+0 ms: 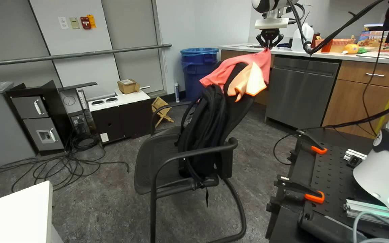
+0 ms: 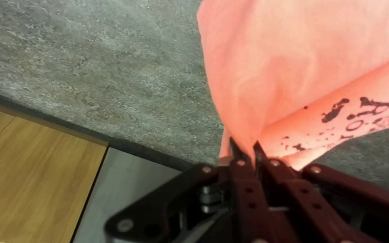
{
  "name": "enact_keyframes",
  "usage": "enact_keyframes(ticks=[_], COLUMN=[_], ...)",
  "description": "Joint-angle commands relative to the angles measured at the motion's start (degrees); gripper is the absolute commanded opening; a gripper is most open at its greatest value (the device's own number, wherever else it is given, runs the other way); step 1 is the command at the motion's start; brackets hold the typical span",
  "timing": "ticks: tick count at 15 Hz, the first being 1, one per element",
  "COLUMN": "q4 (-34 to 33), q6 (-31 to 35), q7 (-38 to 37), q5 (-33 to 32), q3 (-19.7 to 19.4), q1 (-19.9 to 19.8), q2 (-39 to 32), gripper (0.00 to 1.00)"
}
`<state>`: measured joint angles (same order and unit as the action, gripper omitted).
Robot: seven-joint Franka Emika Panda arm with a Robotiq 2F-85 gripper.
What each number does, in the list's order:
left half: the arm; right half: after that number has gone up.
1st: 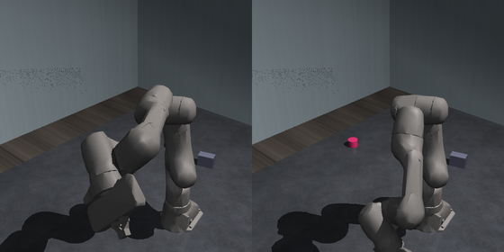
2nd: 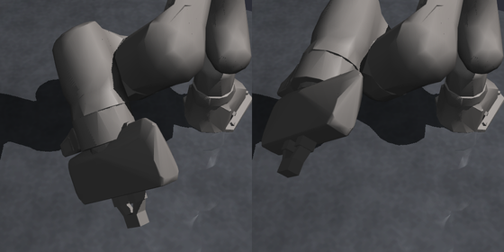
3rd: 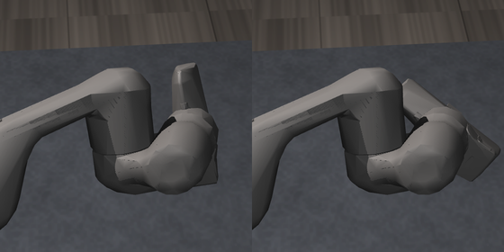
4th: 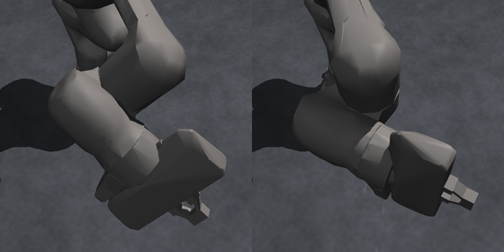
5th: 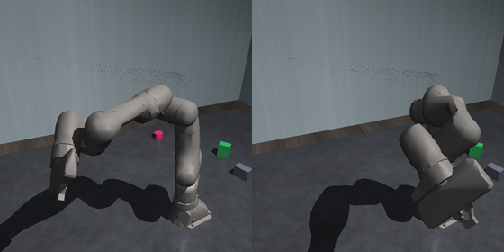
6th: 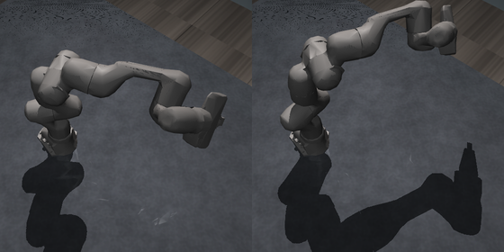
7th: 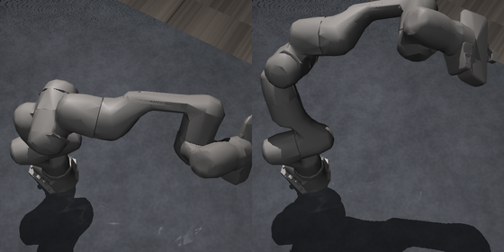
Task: Hang the cloths on the back of the chair
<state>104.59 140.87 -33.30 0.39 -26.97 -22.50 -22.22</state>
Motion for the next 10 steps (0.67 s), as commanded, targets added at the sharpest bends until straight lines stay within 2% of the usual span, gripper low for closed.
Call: enact_keyframes(ticks=[1, 3, 4, 5, 10], q4=[-2.6, -3.4, -3.7, -3.8, -5.0], q6=[0.5, -1.0, -2.1, -2.5, -5.7], q7=[-5.5, -5.9, -5.5, -5.0, -1.9], q5=[-3.7, -3.0, -2.5, -2.3, -0.6], q3=[-3.6, -3.5, -3.3, -3.1, -1.8], q1=[0.7, -0.1, -0.5, -0.7, -2.3], q2=[-4.1, -5.2, -5.5, -5.7, -5.5], gripper=[0.01, 0.01, 0.3, 0.31, 0.67])
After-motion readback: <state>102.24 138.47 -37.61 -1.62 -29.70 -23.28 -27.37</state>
